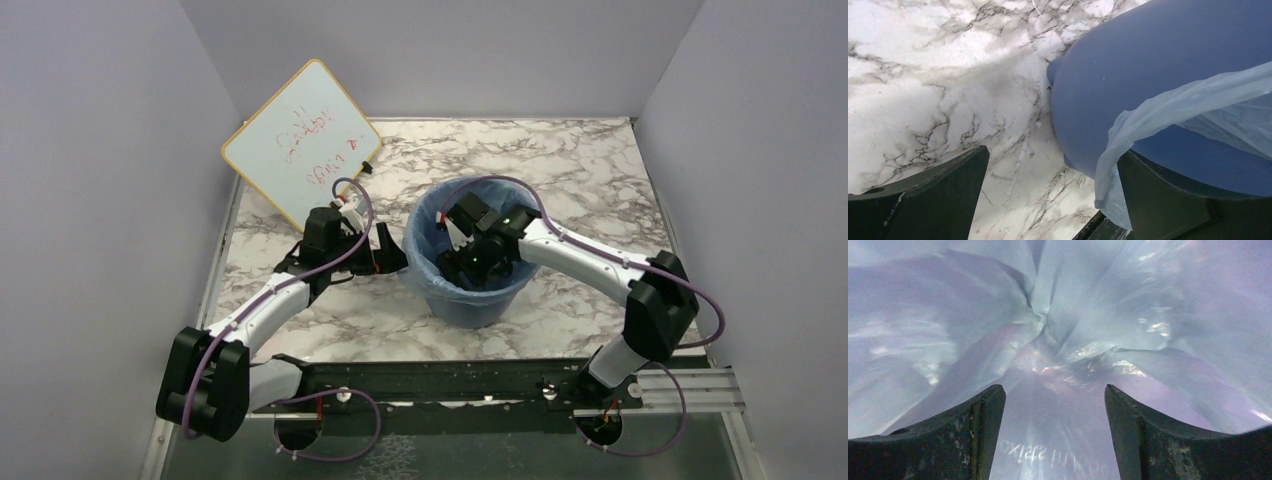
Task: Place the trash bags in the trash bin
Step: Place the trash bag in the trash bin.
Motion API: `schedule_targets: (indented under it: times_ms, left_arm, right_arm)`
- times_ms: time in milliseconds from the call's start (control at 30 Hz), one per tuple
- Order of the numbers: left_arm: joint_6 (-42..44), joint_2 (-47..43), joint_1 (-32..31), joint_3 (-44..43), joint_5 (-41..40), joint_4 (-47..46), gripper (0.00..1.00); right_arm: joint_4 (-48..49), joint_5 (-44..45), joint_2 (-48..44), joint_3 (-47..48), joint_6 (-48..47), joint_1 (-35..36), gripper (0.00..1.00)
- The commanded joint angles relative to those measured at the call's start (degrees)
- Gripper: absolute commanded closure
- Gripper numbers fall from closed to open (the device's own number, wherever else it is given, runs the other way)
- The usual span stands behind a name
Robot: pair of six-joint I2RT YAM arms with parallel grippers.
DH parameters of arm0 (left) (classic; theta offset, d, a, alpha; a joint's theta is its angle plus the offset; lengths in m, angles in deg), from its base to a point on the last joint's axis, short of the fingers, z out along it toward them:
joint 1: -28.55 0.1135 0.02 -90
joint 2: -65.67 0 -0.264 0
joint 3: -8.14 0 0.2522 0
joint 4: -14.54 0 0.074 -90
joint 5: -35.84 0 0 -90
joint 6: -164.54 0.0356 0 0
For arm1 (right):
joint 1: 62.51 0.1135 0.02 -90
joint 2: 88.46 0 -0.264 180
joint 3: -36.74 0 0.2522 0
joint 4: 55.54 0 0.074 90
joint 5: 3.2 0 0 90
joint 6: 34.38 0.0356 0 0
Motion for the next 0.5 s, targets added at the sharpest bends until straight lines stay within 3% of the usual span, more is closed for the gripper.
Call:
schedule_targets:
  times_ms: [0,100,233,467]
  left_arm:
    - [1.73,-1.20,-0.30,-3.92,1.51,2.18,0.02]
    - [2.61,-1.56,-0.27,-3.71,0.76,3.00,0.01]
    - [4.50,-0.63,-0.30,-4.48,0.99,5.50,0.01]
    - [4.62,-0.01,-0.28,-4.89,1.35,5.16,0.01]
  right_arm:
    - [-1.16,5.01,-5.56,5.61,1.40,0.33,0.22]
    - [-1.26,5.00,-6.14,6.35,1.29,0.28,0.22]
    - [-6.97,-1.93,-3.59,7.04,-0.01,0.44,0.25]
    - [-6.59,-0.90,0.52,-1.02,-2.34,0.85,0.29]
